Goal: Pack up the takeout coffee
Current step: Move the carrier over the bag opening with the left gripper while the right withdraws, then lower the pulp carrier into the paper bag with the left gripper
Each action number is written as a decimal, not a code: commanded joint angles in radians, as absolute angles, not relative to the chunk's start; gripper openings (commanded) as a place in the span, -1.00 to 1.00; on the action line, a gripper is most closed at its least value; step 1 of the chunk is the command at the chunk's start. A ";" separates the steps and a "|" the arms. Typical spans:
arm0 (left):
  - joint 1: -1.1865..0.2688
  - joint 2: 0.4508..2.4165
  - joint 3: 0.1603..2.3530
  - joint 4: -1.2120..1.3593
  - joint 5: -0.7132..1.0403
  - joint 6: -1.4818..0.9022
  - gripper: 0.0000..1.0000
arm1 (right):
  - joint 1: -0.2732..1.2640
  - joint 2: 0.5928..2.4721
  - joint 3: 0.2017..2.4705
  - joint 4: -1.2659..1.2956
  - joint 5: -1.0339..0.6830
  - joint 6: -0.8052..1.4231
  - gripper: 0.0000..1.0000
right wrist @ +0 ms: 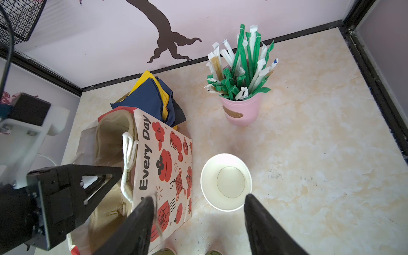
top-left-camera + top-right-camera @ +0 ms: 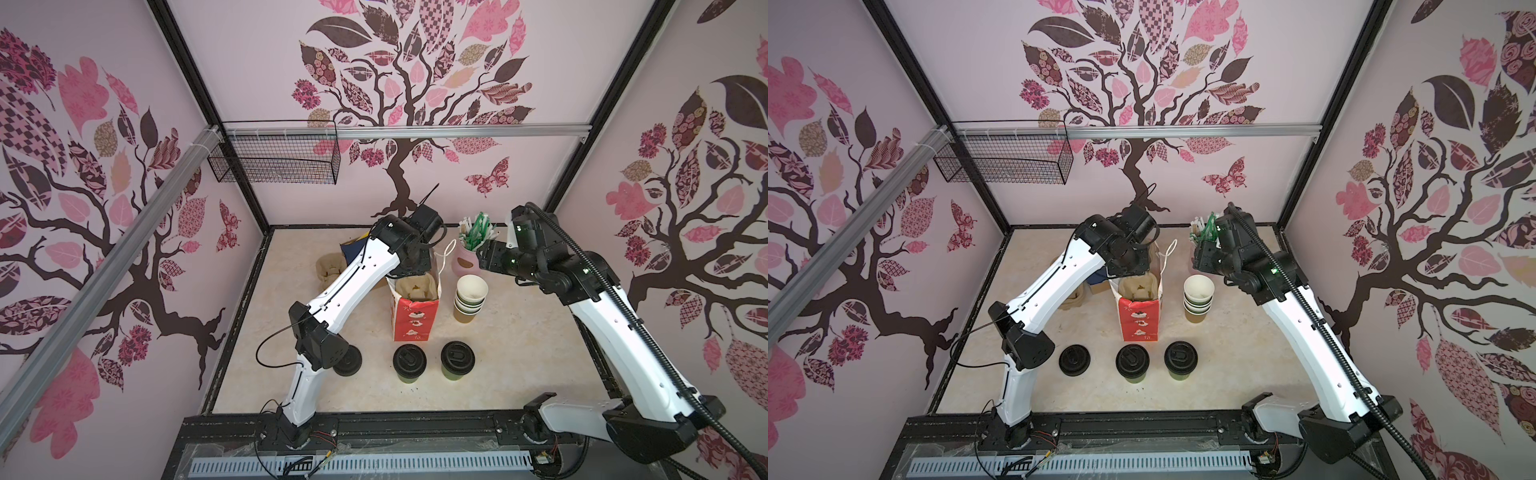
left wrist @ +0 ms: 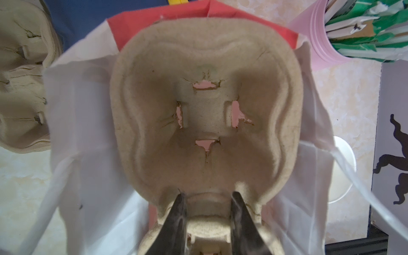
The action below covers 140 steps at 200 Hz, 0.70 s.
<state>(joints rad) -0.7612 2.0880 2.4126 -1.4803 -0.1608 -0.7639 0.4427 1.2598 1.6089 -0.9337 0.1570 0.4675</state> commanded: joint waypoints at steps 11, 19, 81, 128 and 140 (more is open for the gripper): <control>-0.765 2.121 2.391 -1.517 -0.127 -0.738 -0.62 | 0.441 1.230 1.603 -0.926 0.174 0.467 0.36; -0.765 2.120 2.392 -1.522 -0.134 -0.729 -0.62 | 0.441 1.229 1.601 -0.924 0.172 0.468 0.36; -0.755 2.118 2.359 -1.511 -0.134 -0.709 -0.62 | 0.440 1.226 1.597 -0.922 0.172 0.471 0.36; -0.753 2.131 2.294 -1.449 -0.130 -0.721 -0.62 | 0.440 1.216 1.593 -0.931 0.181 0.471 0.36; -0.753 2.138 2.288 -1.445 -0.137 -0.723 -0.62 | 0.441 1.215 1.594 -0.935 0.181 0.471 0.36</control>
